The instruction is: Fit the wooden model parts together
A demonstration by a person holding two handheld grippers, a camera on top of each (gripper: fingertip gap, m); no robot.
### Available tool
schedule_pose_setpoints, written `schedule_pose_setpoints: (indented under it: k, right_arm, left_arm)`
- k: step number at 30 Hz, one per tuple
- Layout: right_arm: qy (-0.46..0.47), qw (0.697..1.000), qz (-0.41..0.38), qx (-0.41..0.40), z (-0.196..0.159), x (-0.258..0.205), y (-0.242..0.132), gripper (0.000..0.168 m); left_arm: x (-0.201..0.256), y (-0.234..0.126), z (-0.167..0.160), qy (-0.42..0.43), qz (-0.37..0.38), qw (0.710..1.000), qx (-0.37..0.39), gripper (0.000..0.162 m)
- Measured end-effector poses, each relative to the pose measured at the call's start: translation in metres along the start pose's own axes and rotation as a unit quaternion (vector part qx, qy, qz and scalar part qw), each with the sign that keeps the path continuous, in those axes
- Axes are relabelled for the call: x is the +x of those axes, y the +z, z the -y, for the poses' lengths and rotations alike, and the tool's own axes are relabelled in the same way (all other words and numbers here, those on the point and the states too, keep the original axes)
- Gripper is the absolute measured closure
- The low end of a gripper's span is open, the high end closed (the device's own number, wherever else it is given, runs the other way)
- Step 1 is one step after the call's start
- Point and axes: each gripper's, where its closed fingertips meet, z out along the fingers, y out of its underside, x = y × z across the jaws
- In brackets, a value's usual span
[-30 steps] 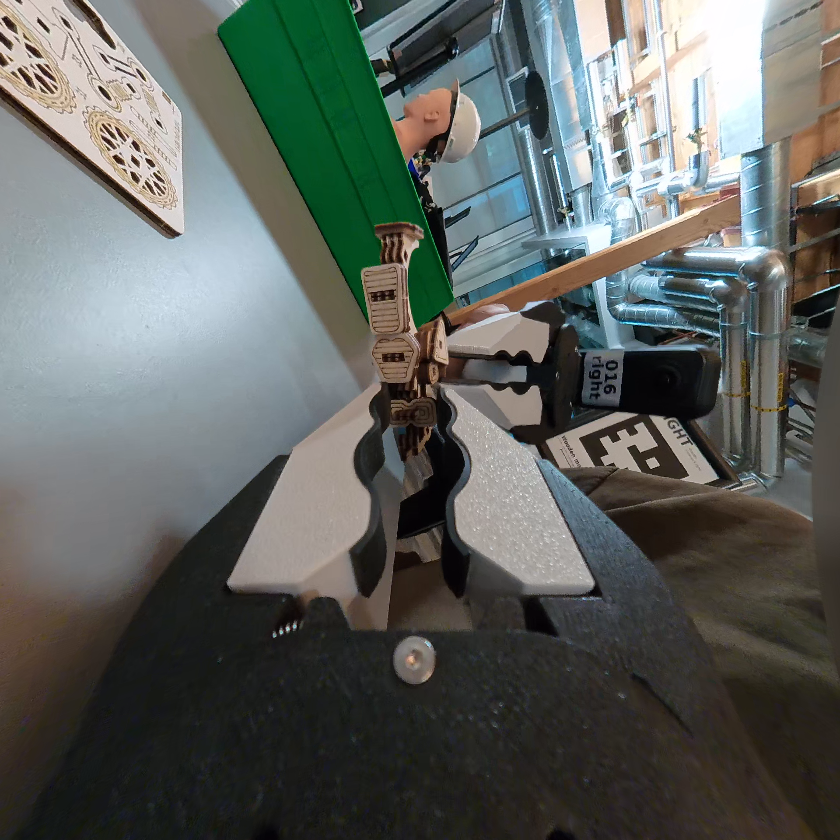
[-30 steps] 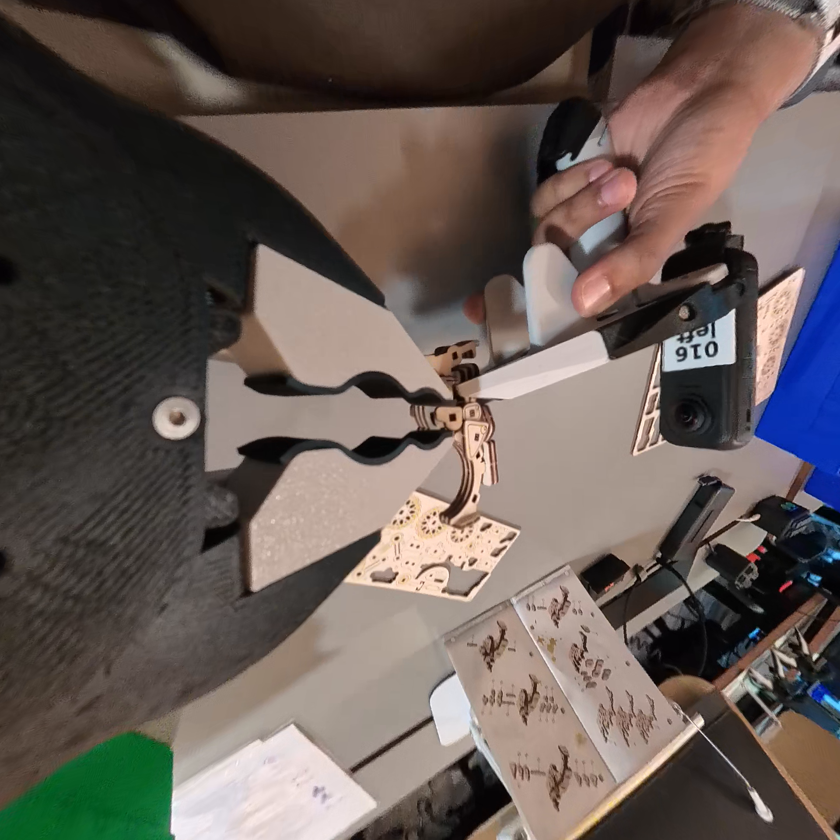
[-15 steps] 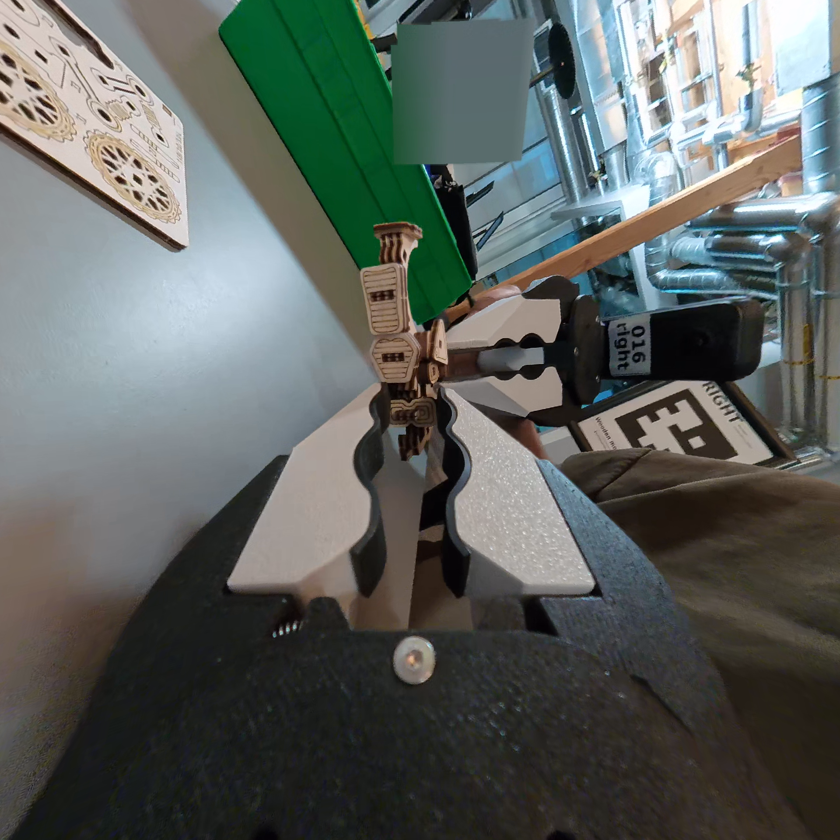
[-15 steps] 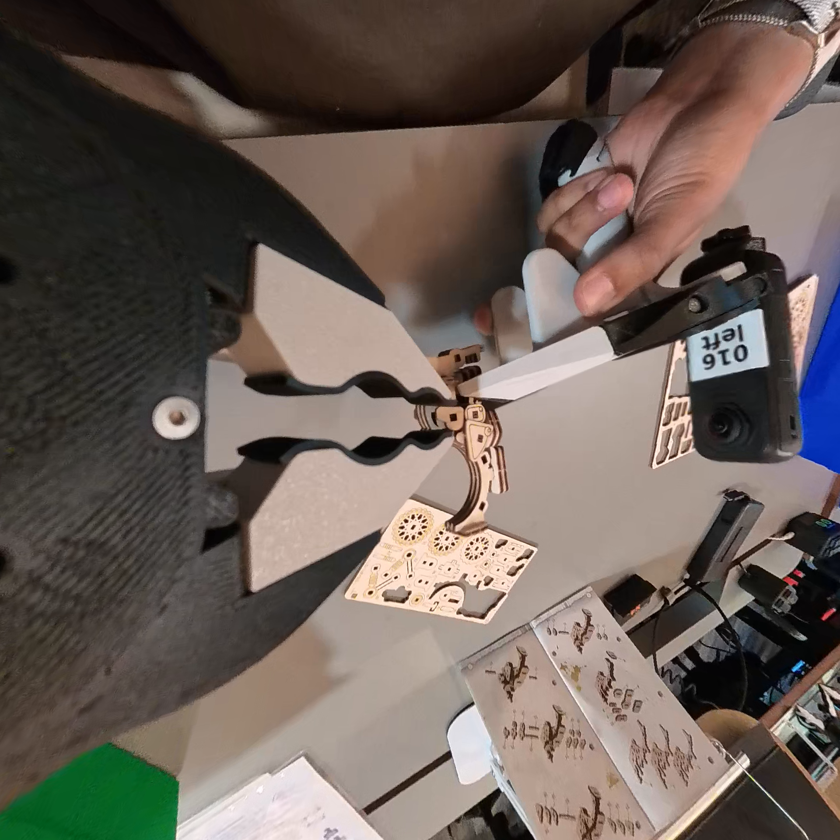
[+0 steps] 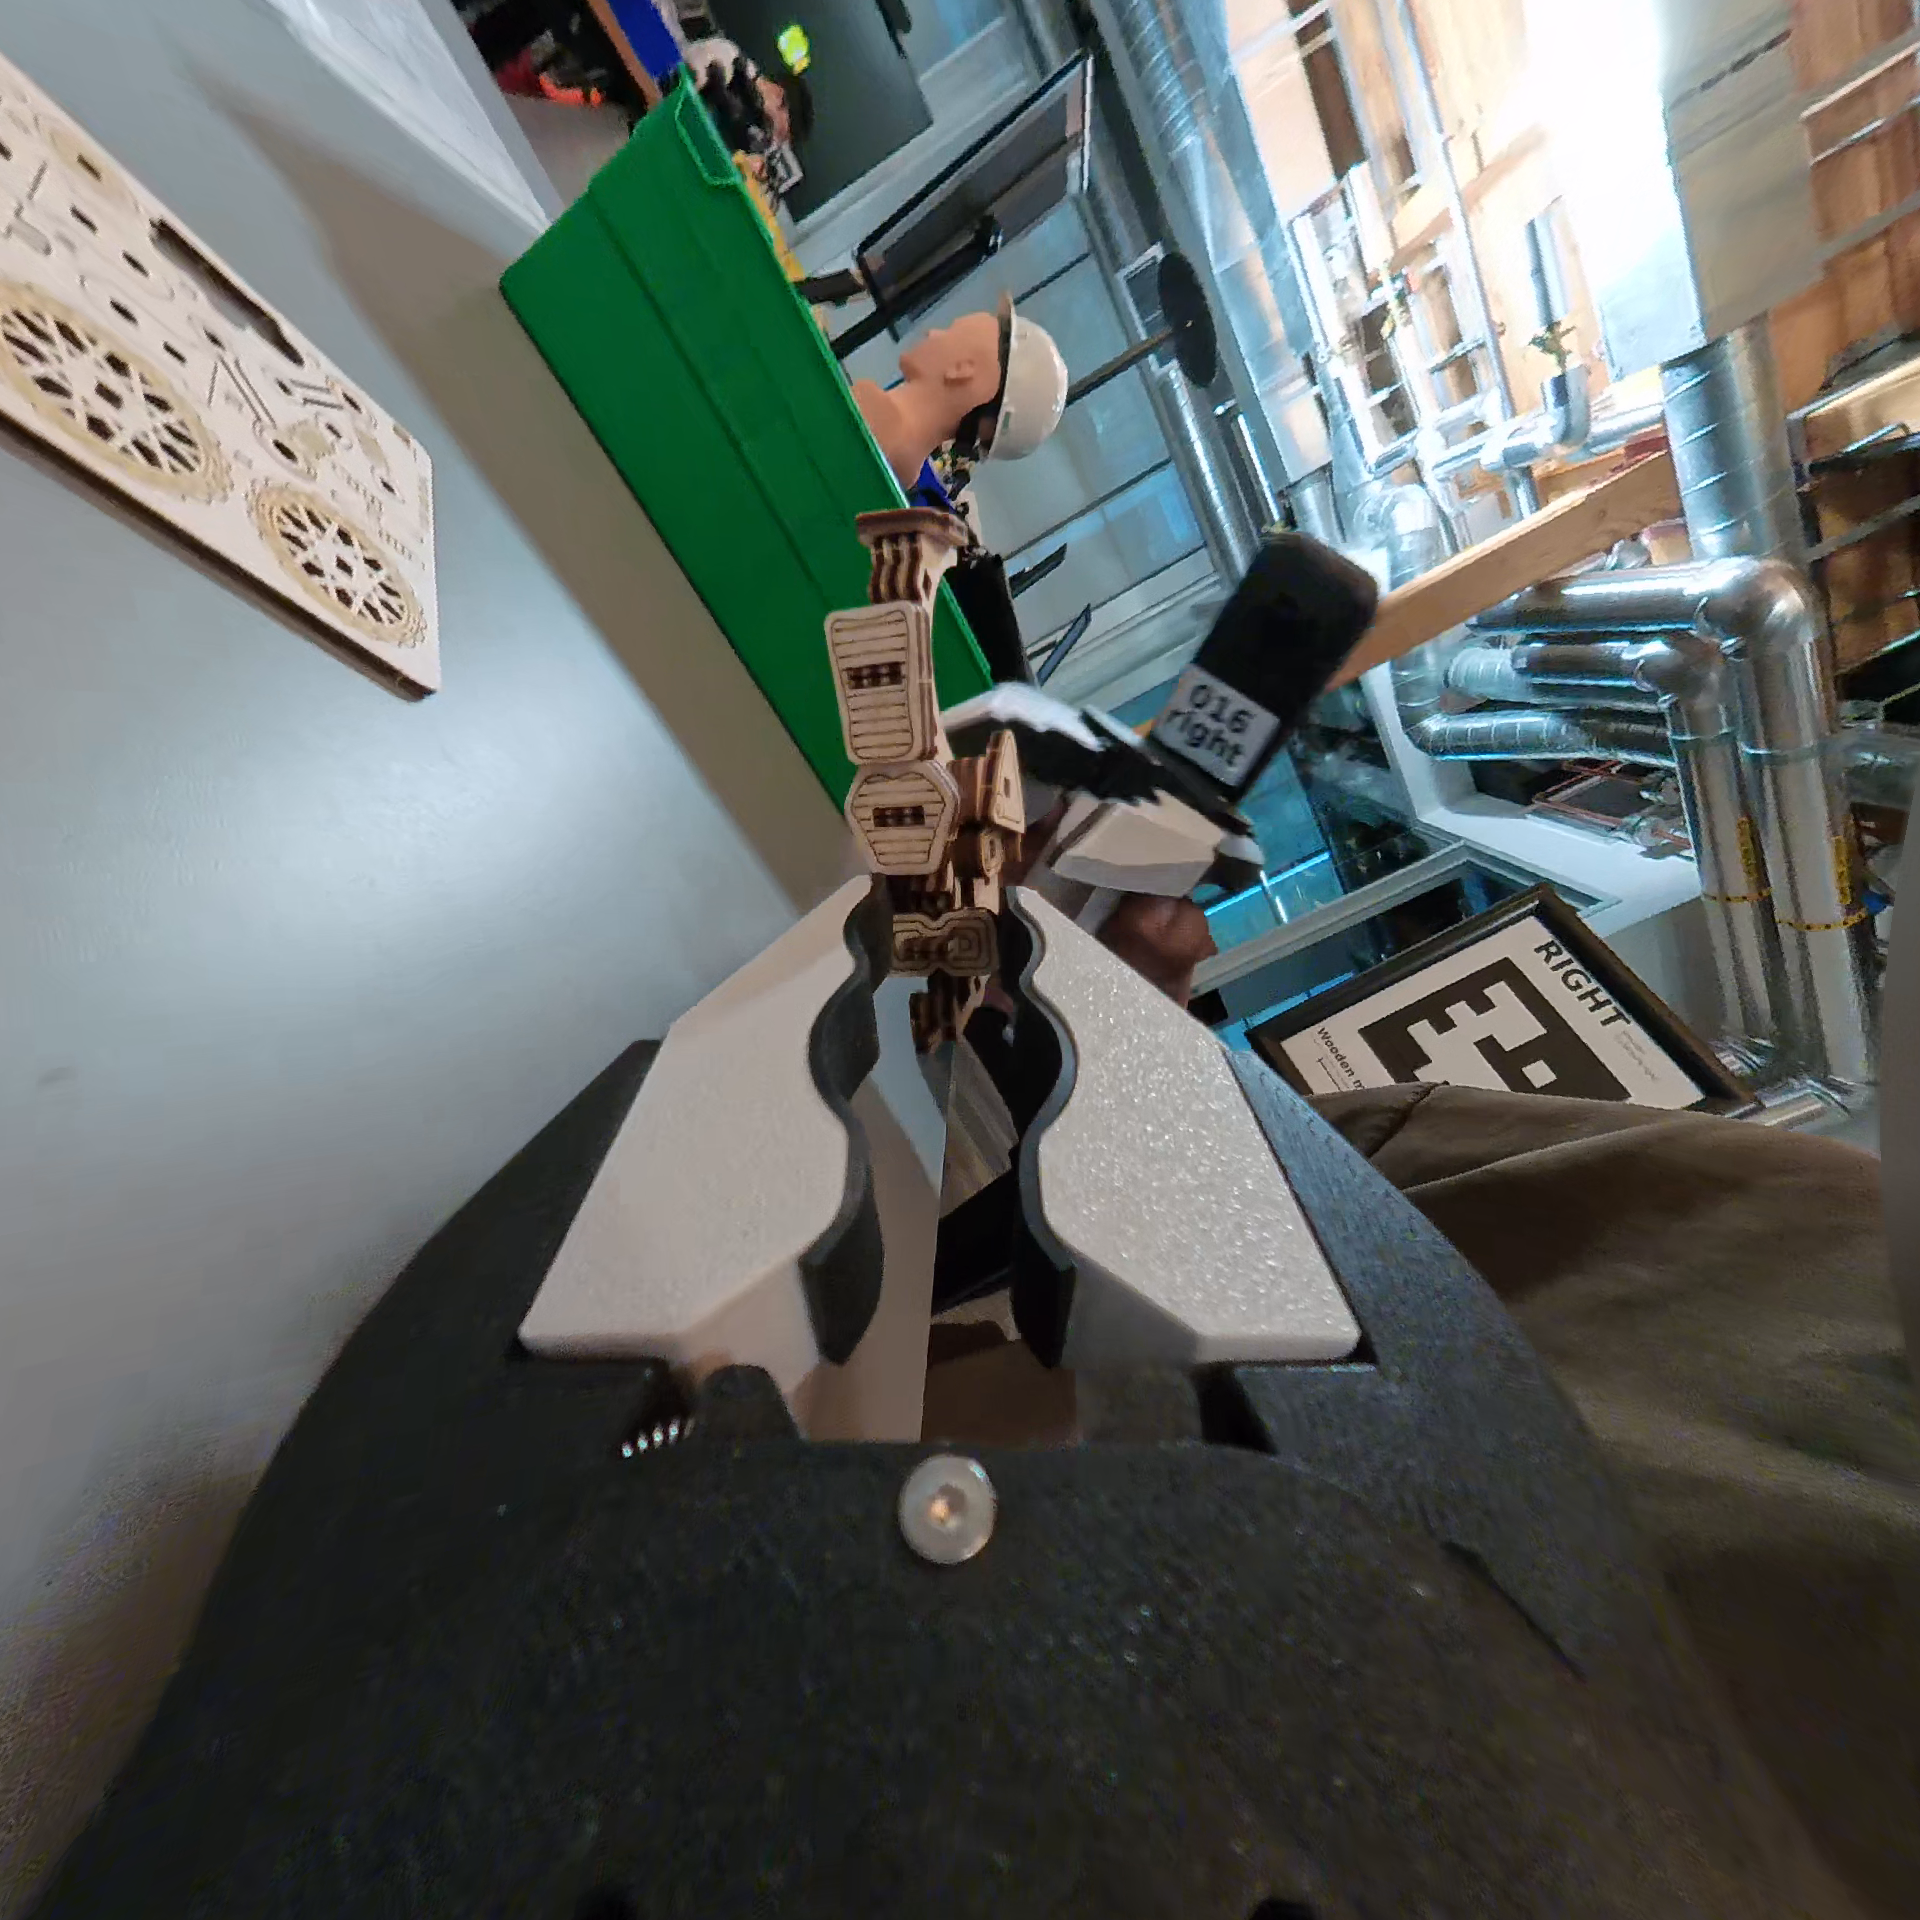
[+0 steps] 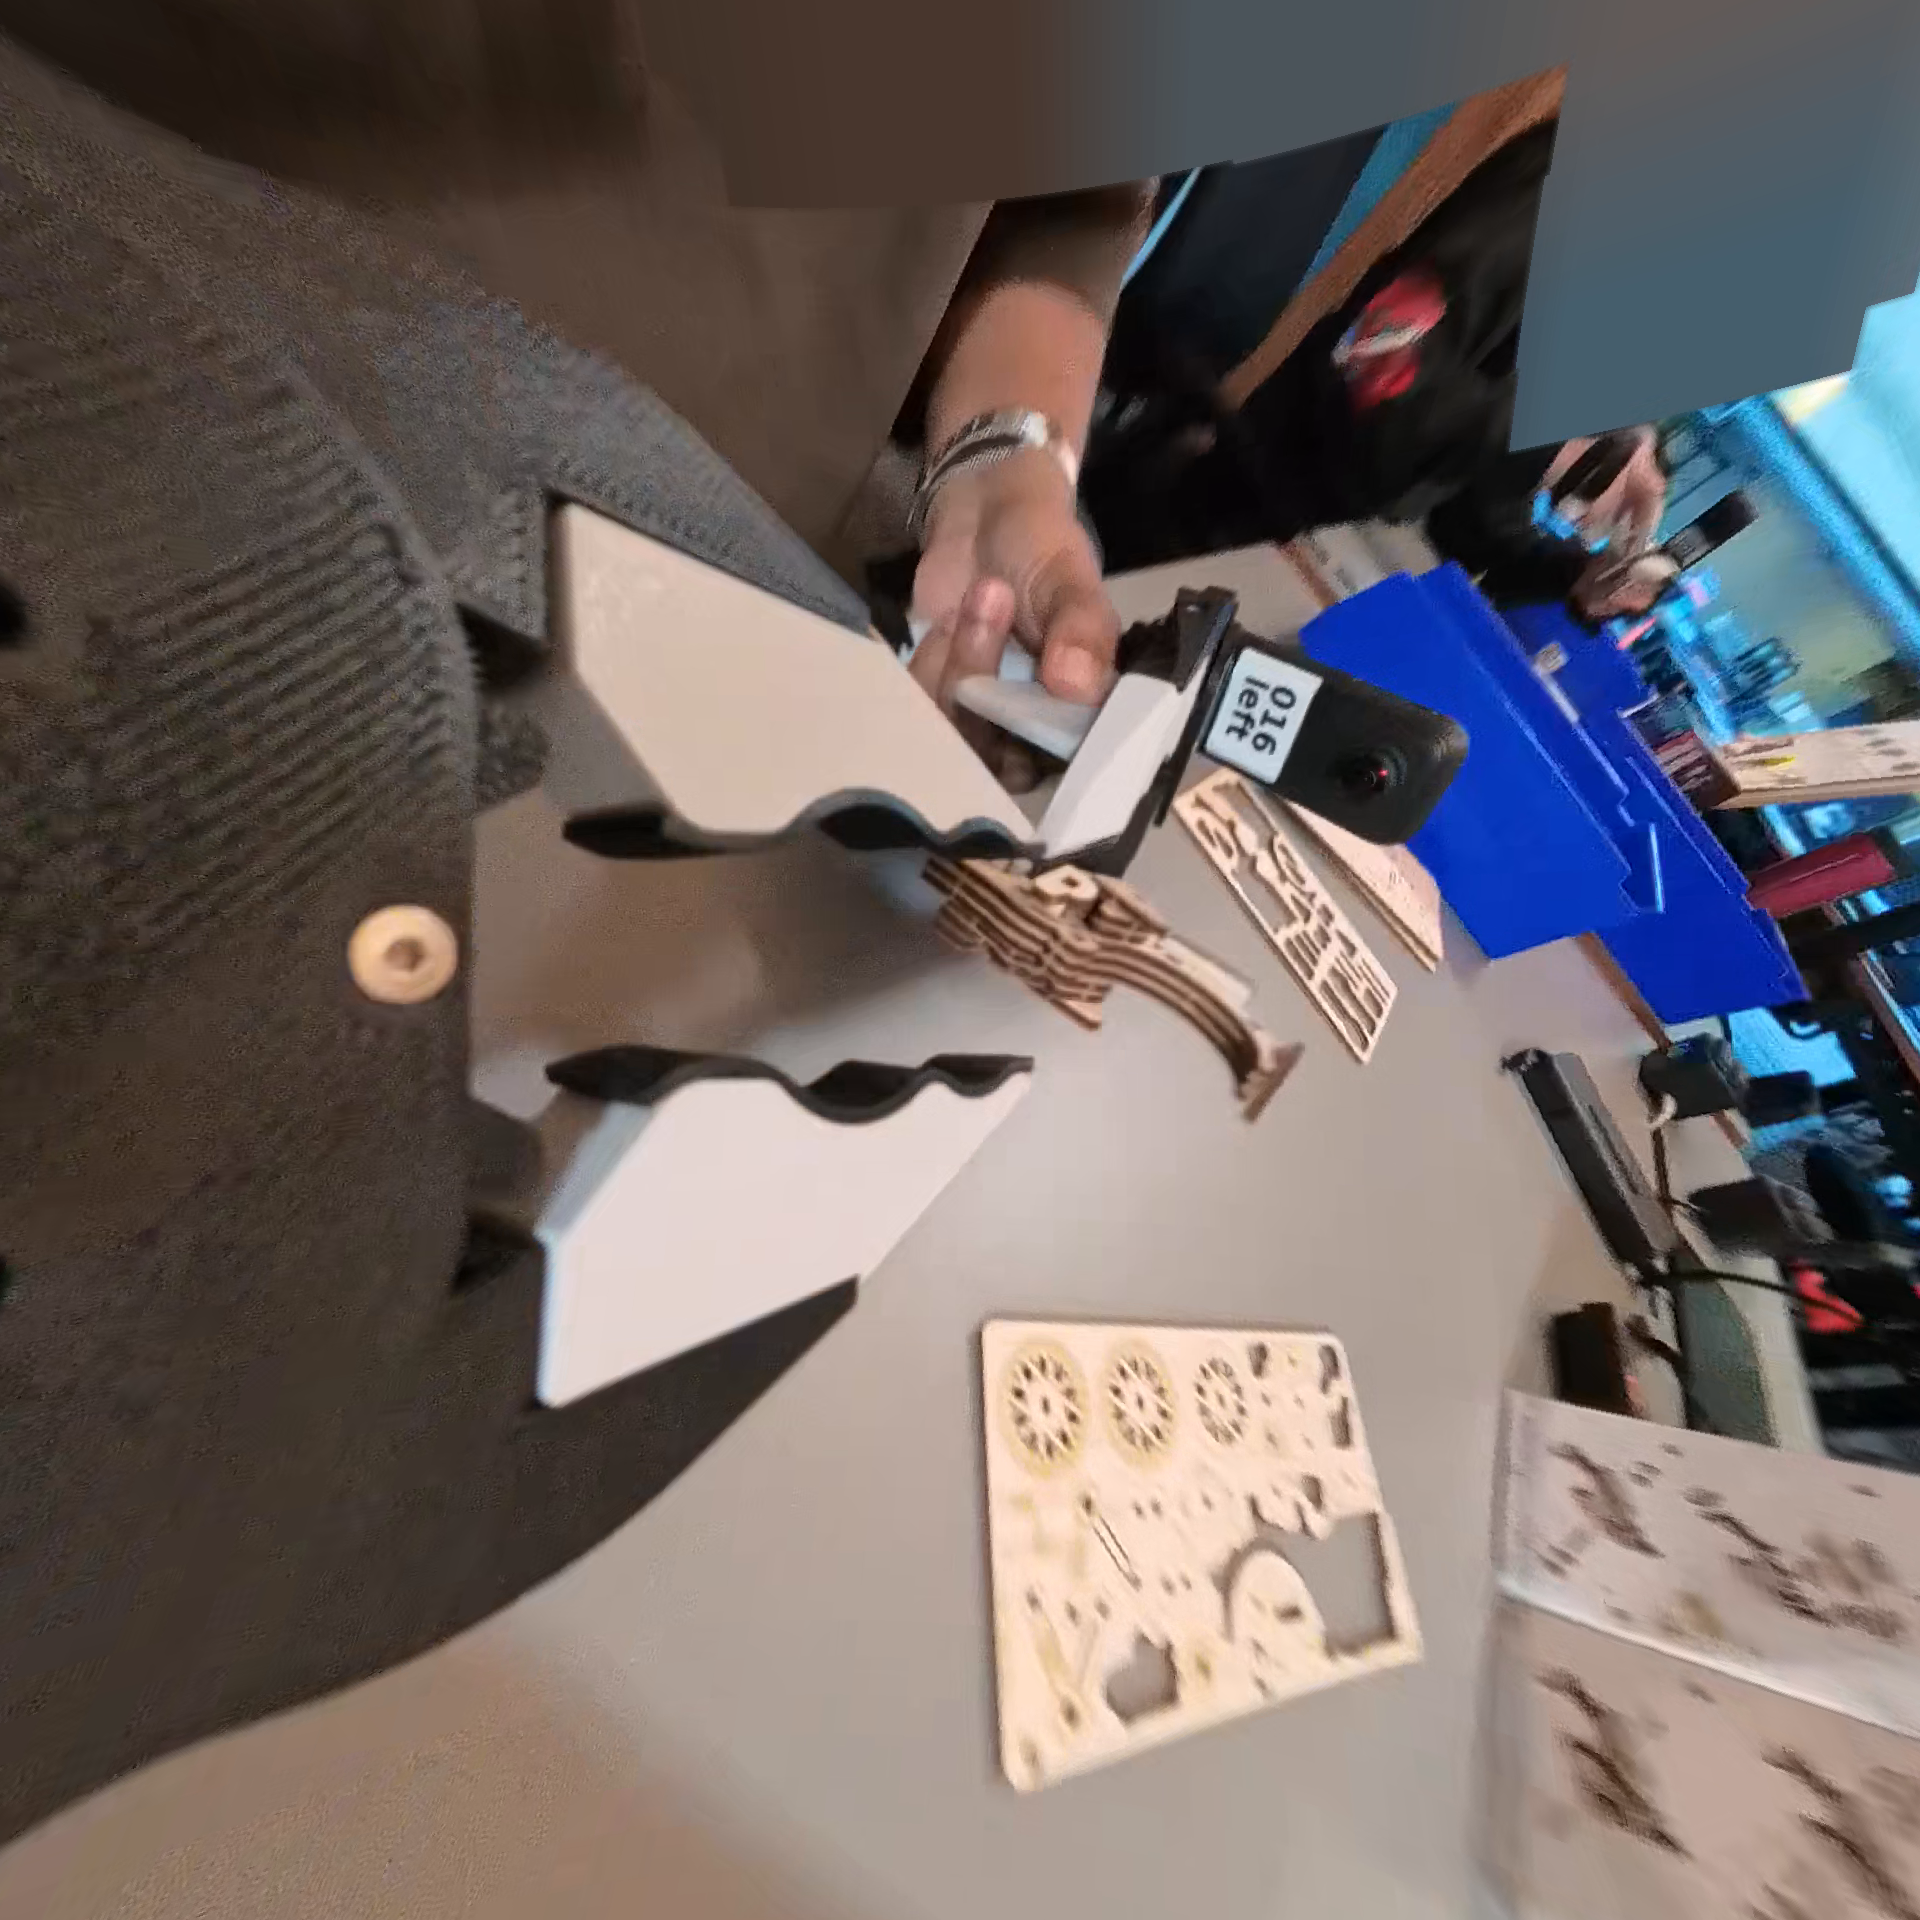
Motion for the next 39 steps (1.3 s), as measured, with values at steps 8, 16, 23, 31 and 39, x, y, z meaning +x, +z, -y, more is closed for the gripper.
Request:
schedule_pose_setpoints:
  k: [8,16,23,31,39]
  right_arm:
    - [0.14,0.986,0.093,0.016,-0.007,-0.019,0.012,0.133]
    - [0.158,0.981,0.108,0.033,-0.003,-0.019,0.01,0.141]
    - [0.165,0.979,0.107,0.046,0.001,-0.016,0.007,0.144]
    - [0.162,0.98,0.104,0.044,0.0,-0.016,0.006,0.146]
    - [0.174,0.977,0.116,0.04,0.001,-0.017,0.004,0.147]
  left_arm:
    - [0.007,0.002,-0.001,0.055,0.005,0.998,0.0,0.145]
    - [0.013,0.004,-0.002,0.079,0.003,0.997,-0.001,0.145]
    - [0.014,0.004,-0.002,0.083,0.004,0.997,0.0,0.145]
    - [0.015,0.005,-0.003,0.109,0.016,0.994,-0.001,0.145]
    - [0.017,0.005,-0.004,0.147,0.032,0.989,-0.003,0.144]
